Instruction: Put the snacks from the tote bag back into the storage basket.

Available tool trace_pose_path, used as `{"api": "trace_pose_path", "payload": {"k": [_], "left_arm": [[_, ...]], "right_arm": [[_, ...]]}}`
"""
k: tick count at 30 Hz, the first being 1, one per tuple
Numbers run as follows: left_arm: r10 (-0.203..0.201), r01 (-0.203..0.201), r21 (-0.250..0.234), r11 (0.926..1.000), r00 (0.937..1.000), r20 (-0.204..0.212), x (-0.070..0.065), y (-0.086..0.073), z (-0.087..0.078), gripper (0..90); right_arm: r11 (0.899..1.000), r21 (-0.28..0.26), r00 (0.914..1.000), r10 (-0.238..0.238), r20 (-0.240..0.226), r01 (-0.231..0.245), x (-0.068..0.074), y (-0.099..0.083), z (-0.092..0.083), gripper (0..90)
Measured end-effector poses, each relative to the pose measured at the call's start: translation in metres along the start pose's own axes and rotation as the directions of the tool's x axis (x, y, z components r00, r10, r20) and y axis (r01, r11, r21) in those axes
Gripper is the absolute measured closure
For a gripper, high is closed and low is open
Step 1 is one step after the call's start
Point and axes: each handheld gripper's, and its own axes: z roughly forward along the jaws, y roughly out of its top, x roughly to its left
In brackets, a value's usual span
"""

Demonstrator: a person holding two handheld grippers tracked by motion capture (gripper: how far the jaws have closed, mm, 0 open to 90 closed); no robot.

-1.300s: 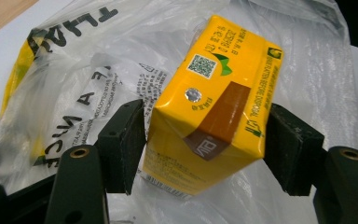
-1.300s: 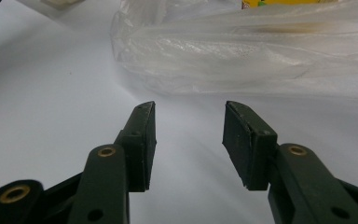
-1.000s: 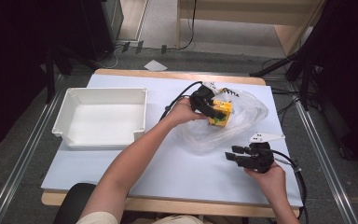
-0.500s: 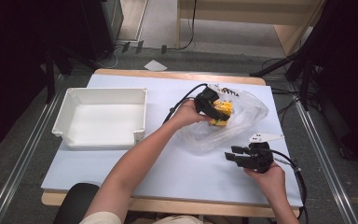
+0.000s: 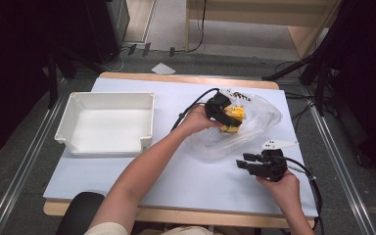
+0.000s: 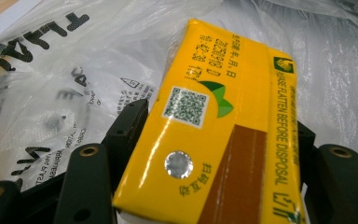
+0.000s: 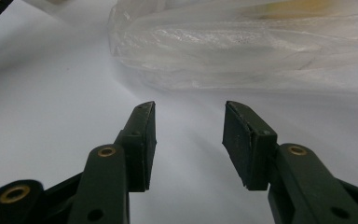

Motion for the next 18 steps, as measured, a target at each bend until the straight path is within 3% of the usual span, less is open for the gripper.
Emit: {"api": "trace_pose_path", "payload": {"k": [3, 5, 12, 18], "left_arm": [[0.016, -0.016, 0.011, 0.9998, 0.9998, -0.015, -0.0018, 0.0004, -0.0004, 42.3], [0.061, -0.059, 0.03, 0.9978, 0.9966, -0.055, -0.004, 0.0005, -0.0023, 47.9], [0.087, -0.084, 0.044, 0.9955, 0.9933, -0.076, -0.0071, 0.0011, -0.0025, 50.1], [0.033, -0.028, 0.054, 0.9982, 0.9963, -0.08, -0.0038, 0.0035, -0.0052, 50.8]], "right_arm": [[1.0, 0.001, 1.0, -0.001, 0.001, 0.001, -0.0002, -0.0001, 0.0002, 55.5], [1.0, 0.001, 1.0, 0.0, 0.0, 0.0, -0.0001, -0.0001, 0.0002, 55.6], [1.0, -0.001, 1.0, 0.0, -0.001, 0.0, -0.0002, -0.0003, 0.0004, 55.9], [1.0, -0.002, 1.0, 0.001, -0.004, -0.001, -0.0007, -0.0005, 0.0002, 56.1]]}}
